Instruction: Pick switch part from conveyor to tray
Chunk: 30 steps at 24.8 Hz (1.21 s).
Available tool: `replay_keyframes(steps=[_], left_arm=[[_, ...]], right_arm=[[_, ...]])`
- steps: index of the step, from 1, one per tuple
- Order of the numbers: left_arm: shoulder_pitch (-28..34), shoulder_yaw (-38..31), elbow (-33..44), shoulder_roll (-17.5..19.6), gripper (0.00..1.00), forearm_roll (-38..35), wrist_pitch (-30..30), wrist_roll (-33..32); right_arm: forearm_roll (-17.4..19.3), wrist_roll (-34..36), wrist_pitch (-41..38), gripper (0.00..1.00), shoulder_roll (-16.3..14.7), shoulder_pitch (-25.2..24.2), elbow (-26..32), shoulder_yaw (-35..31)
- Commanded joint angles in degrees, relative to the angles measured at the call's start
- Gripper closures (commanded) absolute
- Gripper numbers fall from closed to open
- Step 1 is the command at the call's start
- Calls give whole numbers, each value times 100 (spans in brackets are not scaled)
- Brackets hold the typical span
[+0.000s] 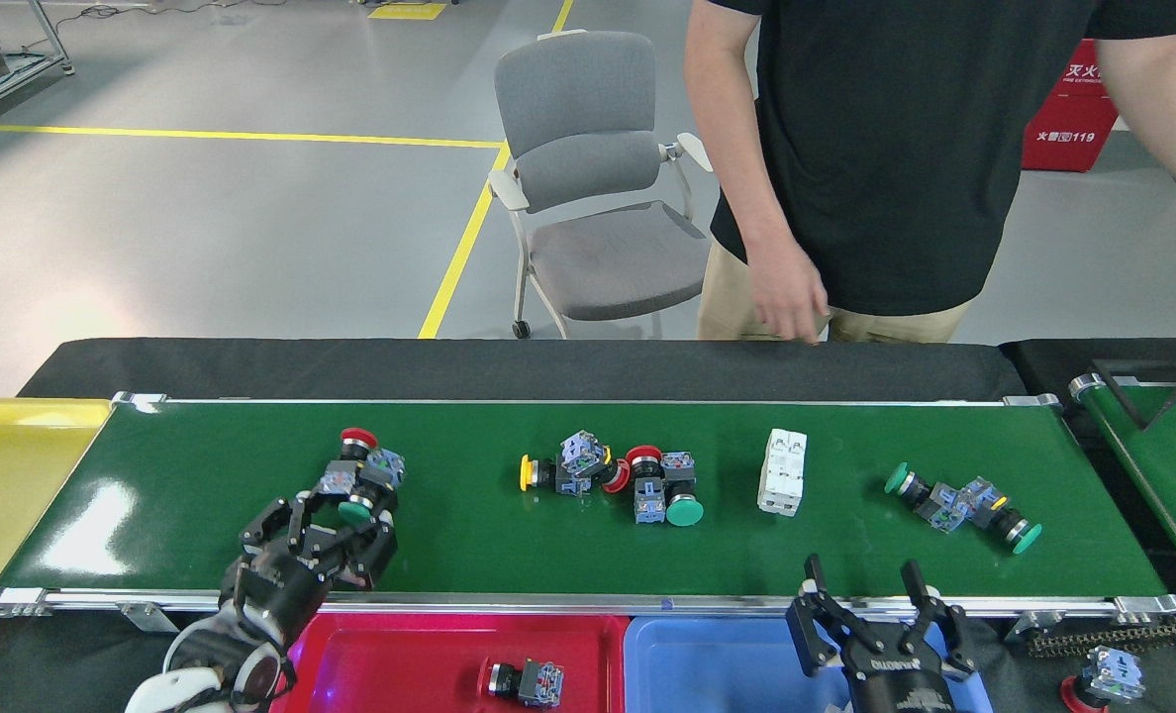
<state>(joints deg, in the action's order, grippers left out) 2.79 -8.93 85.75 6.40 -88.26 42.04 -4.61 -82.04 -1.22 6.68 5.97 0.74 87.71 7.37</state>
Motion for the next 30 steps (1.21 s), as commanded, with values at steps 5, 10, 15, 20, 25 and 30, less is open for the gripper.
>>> replay_keyframes(steps=[5,10,15,20,25,30], left_arm=[[1189,-92,1040,-16,0,222,296,13],[1207,-162,1049,-42,0,257,296,13],[1163,-1243,1058,-323,0,371,296,30],[838,-2351,935,-560,0,389,173,30],[873,-2597,900,-543,0,397,76,39],[846,-2597,882,-552,0,380,41,39]], right_arm=[[48,-45,985,4,45,1262,-1379,740],[83,-124,800,77,-43,1499,-1669,828],[232,-204,194,98,-87,1490,-1660,828],[426,-406,-79,98,-157,1411,-1151,819],[1217,-863,-975,96,-834,629,563,775],[1779,-863,-2320,92,-1520,-417,1372,678]])
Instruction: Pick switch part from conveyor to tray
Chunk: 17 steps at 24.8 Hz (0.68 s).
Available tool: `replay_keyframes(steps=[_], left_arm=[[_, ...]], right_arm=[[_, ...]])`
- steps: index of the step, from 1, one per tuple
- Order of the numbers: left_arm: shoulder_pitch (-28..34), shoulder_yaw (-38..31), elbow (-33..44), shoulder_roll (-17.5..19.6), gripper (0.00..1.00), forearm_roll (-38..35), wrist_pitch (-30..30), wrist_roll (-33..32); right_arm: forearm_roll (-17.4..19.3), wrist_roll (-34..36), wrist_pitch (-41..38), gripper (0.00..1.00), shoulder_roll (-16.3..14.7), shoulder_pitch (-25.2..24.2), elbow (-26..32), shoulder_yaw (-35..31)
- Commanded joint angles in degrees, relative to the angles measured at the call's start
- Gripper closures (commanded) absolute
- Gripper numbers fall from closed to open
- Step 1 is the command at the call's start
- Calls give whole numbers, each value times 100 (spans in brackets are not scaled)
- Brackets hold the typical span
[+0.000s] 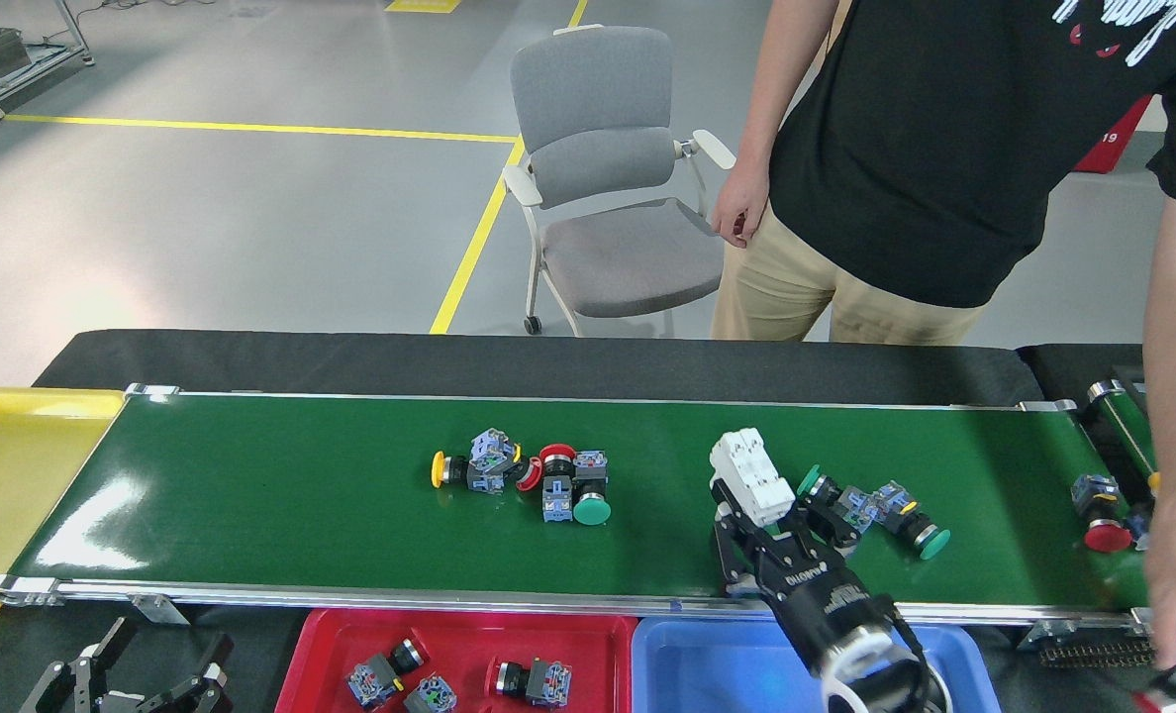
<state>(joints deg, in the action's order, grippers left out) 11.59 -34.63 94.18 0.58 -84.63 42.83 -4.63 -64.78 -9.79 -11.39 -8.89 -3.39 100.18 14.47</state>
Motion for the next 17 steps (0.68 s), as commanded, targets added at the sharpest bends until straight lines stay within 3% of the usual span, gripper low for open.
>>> replay_keyframes(steps=[1,4,5,7,14,16,17], left_arm=[[-43,-26,-14,30,0,16,-38,41],[-122,0,-128,47,0,16,-47,41],[-227,44,-181,65,0,8,-38,41],[-412,115,-233,179,0,-19,-12,32],[-948,1319,-471,531,0,-36,-29,-12],[-1247,1494,-822,548,0,-36,-38,-21],[-1501,1547,-1076,566,0,-36,-38,-30]], right_arm=[[53,3,-821,89,-51,-118,124,-111],[62,-6,-2025,77,-25,-513,124,-436],[62,-14,-2428,64,10,-627,124,-568],[70,-32,-2438,0,160,-698,124,-709],[79,-23,-2429,1,336,-689,98,-1131],[79,-23,-2367,1,503,-672,98,-1447],[79,-14,-2245,2,731,-663,98,-1675]])
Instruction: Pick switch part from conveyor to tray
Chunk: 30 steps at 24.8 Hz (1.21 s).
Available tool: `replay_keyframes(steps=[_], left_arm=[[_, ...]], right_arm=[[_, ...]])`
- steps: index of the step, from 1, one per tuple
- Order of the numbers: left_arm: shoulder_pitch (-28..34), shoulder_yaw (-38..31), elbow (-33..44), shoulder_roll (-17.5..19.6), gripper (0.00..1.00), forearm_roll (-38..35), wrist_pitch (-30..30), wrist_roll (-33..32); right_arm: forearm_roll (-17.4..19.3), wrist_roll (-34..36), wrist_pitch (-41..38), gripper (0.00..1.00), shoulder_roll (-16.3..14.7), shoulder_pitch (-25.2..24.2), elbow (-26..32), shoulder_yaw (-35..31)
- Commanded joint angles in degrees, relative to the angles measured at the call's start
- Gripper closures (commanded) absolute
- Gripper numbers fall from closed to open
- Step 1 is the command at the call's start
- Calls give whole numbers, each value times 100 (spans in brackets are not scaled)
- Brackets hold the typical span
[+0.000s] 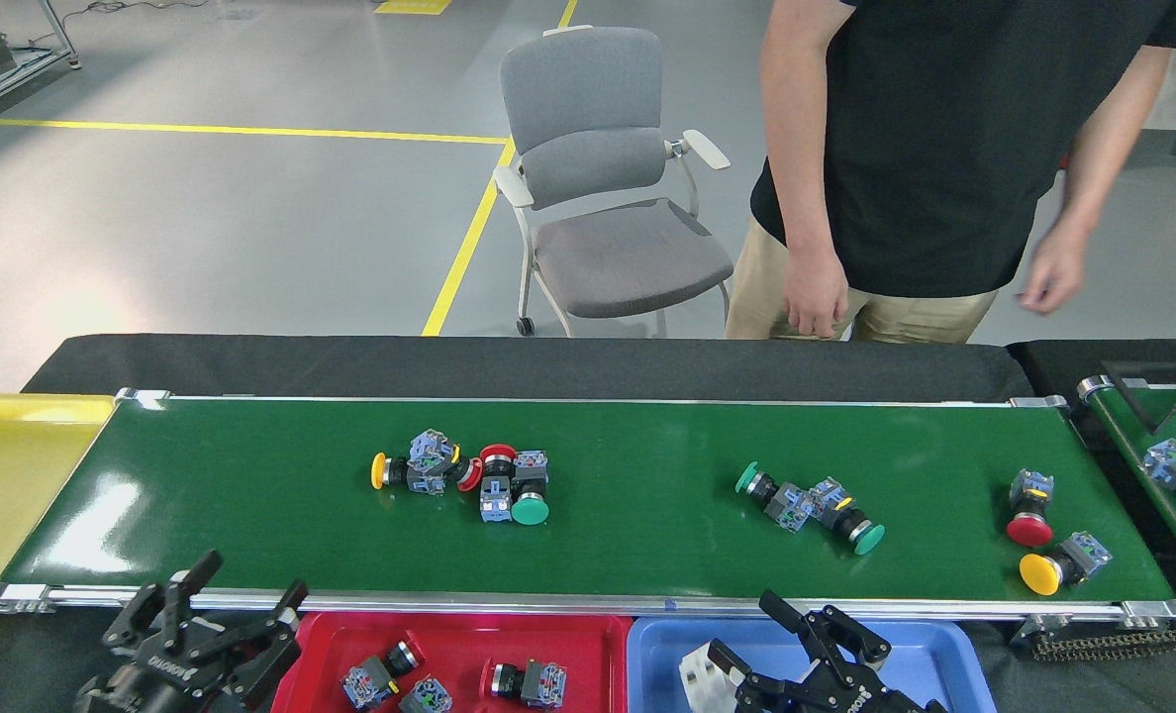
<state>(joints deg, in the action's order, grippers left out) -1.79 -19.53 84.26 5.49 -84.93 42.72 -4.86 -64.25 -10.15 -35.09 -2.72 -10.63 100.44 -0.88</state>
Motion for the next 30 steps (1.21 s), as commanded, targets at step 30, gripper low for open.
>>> replay_keyframes(steps=[30], left_arm=[[-2554,1663,-3838,752,0,-111,-2022,776]], right_arm=[[-1300,382,3245,2,448,1019,-983,1125]])
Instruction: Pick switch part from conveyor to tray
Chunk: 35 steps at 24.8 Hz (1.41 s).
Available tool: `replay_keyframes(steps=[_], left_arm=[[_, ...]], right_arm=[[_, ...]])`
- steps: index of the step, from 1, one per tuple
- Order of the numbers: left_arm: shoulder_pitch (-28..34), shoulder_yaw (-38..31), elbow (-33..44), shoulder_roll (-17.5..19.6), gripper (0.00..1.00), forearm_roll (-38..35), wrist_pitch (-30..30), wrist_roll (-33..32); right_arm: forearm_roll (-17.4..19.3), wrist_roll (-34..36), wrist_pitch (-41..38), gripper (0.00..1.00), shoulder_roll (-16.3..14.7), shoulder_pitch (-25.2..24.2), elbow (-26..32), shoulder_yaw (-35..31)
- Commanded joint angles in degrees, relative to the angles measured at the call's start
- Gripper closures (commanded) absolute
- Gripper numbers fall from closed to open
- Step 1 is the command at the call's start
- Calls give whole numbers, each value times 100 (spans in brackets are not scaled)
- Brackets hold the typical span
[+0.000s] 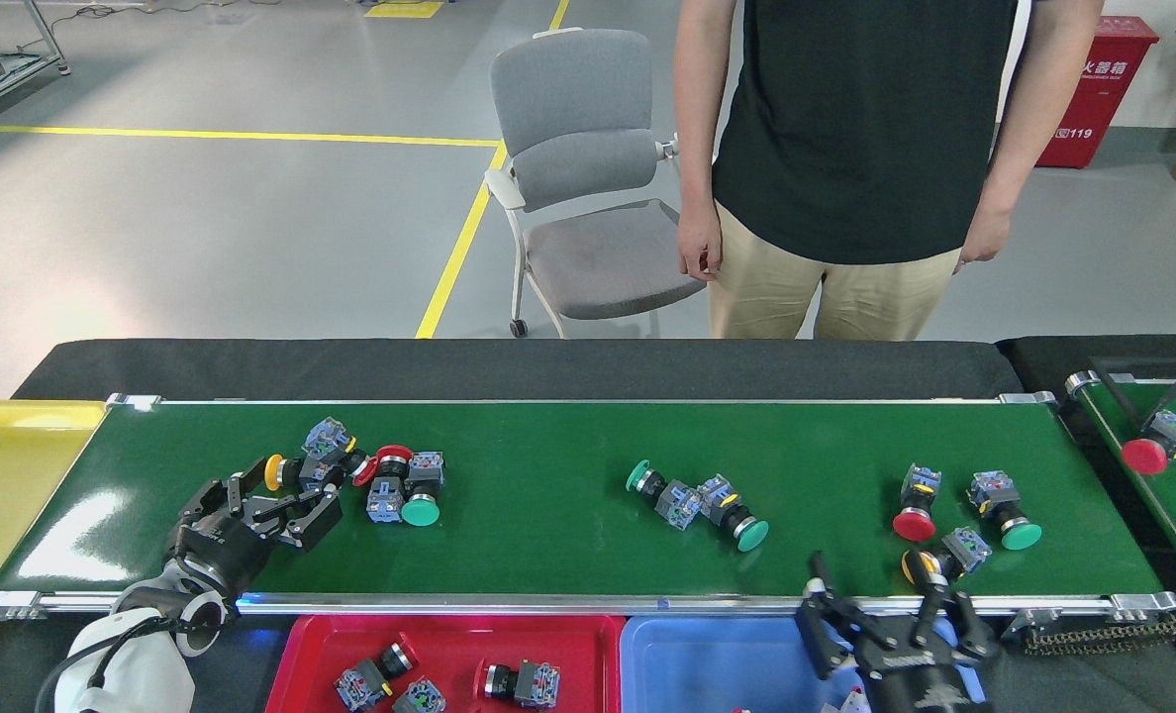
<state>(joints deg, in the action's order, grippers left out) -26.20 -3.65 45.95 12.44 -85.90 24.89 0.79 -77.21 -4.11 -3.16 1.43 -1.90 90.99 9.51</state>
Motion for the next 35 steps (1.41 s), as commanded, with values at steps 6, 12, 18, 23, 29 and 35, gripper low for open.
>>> replay_keyframes(steps=[6,12,18,23,29,35], left_arm=[[-430,260,-455,31,12,-15,-854,378],[-272,251,-315,66,73,29,-196,791],[1310,163,2120,312,75,90,1352,879],[2593,23,3755,303,66,187,1739,853],[3876,14,4941,251,0,178,2011,835],[4044,-65,5020,224,0,178,2011,835]], right_arm=[[4,-460,746,3,235,1271,-1268,904],[92,-635,755,76,323,1561,-1646,1123],[329,-653,404,89,297,1605,-1646,1123],[452,-662,34,89,270,1569,-1286,1123],[602,-662,-1740,84,-28,612,243,1115],[602,-1066,-2593,0,139,146,340,1238]])
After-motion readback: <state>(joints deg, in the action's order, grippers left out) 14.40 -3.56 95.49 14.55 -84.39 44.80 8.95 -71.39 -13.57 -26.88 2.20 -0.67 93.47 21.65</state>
